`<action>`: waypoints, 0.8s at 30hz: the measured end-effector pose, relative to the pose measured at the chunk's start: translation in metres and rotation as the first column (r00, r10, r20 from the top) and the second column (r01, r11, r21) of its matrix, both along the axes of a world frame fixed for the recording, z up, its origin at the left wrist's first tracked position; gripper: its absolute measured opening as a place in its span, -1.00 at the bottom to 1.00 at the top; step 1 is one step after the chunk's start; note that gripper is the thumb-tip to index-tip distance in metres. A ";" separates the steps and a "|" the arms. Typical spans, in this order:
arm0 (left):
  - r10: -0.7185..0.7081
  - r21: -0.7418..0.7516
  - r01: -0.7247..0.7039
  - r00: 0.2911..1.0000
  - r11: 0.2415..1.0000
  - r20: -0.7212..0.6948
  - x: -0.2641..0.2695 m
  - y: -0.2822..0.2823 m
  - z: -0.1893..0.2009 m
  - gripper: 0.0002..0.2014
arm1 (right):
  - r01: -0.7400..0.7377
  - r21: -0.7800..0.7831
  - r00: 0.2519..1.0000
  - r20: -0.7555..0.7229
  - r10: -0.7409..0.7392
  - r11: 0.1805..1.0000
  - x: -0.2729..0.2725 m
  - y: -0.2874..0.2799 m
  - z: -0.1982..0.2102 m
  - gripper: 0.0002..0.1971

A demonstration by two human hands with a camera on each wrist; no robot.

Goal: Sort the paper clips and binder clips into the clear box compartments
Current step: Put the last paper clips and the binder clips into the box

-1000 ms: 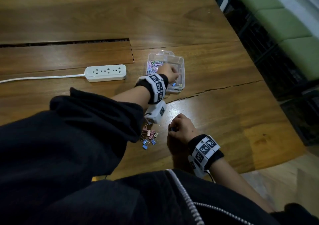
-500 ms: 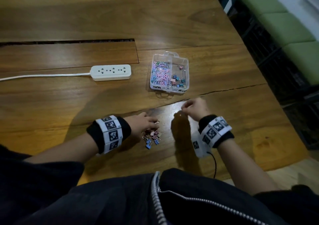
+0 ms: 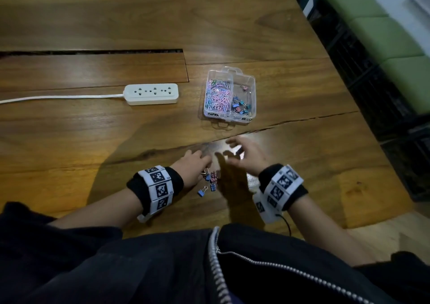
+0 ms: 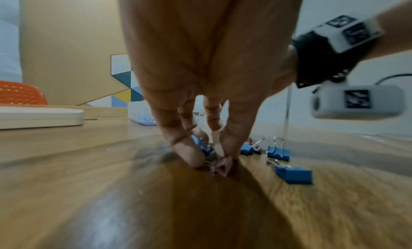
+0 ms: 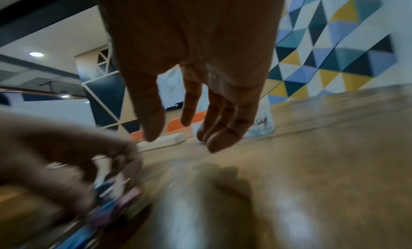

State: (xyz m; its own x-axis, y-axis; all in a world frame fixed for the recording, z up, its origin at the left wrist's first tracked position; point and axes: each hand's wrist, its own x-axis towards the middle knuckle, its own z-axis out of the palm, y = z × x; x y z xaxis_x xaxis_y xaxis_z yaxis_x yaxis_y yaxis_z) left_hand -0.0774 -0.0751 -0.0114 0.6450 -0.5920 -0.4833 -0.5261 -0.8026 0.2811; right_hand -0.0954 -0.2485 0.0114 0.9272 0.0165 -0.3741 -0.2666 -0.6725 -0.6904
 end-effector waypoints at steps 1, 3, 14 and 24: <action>0.019 -0.018 -0.019 1.000 1.000 -0.005 0.000 0.000 0.000 -0.61 | -0.073 -0.044 0.996 -0.059 0.070 0.996 -0.008 0.005 -0.006 -0.44; 0.057 -0.056 -0.058 0.998 0.997 -0.011 -0.002 0.001 -0.001 -0.59 | -0.221 -0.170 0.972 -0.116 0.203 0.960 -0.020 0.015 -0.014 -0.27; 0.107 -0.170 -0.100 0.994 0.980 0.035 -0.016 0.005 -0.005 -0.70 | -0.211 -0.244 0.978 -0.046 0.206 0.947 -0.037 0.039 -0.033 -0.57; 0.320 -0.373 -0.376 0.925 0.848 -0.206 0.005 0.007 0.004 -0.82 | -0.045 -0.228 0.999 -0.032 0.039 0.973 -0.034 0.024 -0.026 -0.84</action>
State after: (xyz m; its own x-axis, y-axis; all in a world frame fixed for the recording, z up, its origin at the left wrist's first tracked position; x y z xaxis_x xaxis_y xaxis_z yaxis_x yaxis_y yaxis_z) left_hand -0.0729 -0.0680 -0.0071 0.7923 -0.4999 -0.3498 -0.1686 -0.7304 0.6619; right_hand -0.1294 -0.2241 -0.0142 0.9169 -0.0336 -0.3978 -0.2514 -0.8226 -0.5100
